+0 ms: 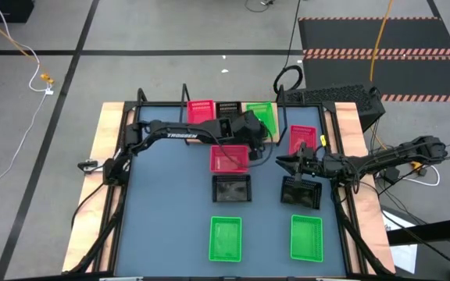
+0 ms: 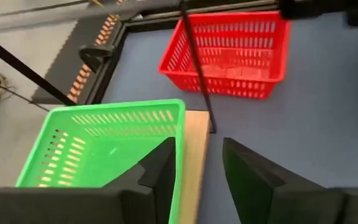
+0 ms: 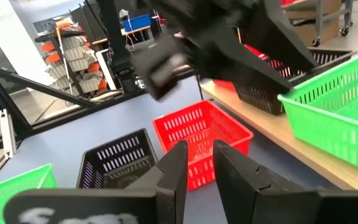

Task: Stack baskets on shelf by color
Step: Stack the right red basket on the red basket on the shelf

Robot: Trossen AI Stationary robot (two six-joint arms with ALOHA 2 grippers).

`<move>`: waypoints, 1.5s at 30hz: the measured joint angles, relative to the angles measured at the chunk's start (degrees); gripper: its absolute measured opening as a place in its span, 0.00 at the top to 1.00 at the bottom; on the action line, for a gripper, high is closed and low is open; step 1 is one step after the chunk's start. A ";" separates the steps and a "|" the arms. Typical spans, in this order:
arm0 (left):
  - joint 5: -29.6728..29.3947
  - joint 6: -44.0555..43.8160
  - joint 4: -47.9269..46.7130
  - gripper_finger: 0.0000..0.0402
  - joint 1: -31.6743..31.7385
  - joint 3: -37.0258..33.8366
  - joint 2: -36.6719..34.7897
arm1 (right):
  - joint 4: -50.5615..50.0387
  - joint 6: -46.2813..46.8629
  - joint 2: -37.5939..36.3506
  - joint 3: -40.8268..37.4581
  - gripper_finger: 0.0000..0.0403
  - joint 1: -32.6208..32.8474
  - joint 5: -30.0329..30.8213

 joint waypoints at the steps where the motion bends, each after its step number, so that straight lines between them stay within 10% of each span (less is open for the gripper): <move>1: -1.46 -0.06 -0.06 0.65 -0.70 0.00 -0.61 | -0.16 0.30 0.00 -0.02 0.83 0.00 0.06; 11: -11.03 -1.27 -8.26 0.70 -7.70 -3.80 -9.52 | 0.16 2.60 0.02 0.00 0.83 0.48 -0.24; 30: -10.42 -2.14 41.36 0.87 -16.59 -65.05 -51.17 | 15.17 4.53 6.43 2.24 0.83 4.86 0.46; 45: -9.40 -4.11 60.73 0.70 -15.44 -81.70 -48.98 | 19.20 -13.35 36.26 27.63 0.83 6.32 2.57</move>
